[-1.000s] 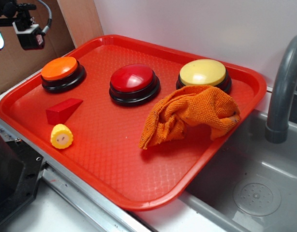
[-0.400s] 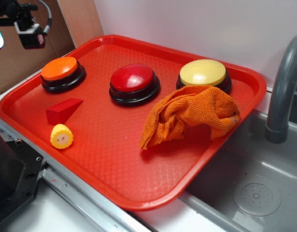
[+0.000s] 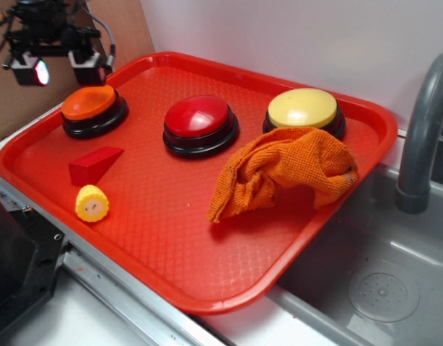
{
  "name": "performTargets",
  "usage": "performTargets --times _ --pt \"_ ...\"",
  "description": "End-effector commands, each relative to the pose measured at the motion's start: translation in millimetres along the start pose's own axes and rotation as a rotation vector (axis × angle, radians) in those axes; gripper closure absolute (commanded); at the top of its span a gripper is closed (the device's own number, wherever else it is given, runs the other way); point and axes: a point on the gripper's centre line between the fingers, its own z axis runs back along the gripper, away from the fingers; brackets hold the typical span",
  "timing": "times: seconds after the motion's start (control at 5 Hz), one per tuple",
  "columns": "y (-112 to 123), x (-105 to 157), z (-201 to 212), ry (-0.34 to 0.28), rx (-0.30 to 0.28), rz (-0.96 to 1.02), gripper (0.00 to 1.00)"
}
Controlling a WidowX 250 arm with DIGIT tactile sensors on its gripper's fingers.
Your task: Push the orange button.
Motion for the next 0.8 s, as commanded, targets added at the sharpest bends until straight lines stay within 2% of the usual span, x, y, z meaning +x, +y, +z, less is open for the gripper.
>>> performTargets --times 0.0,0.4,0.6 --pt "-1.5 23.4 -12.7 -0.029 -0.040 -0.004 0.00" --pt "4.6 25.5 -16.4 0.018 -0.077 -0.036 0.00" --pt "5.2 22.9 -3.9 -0.005 -0.065 -0.062 0.00"
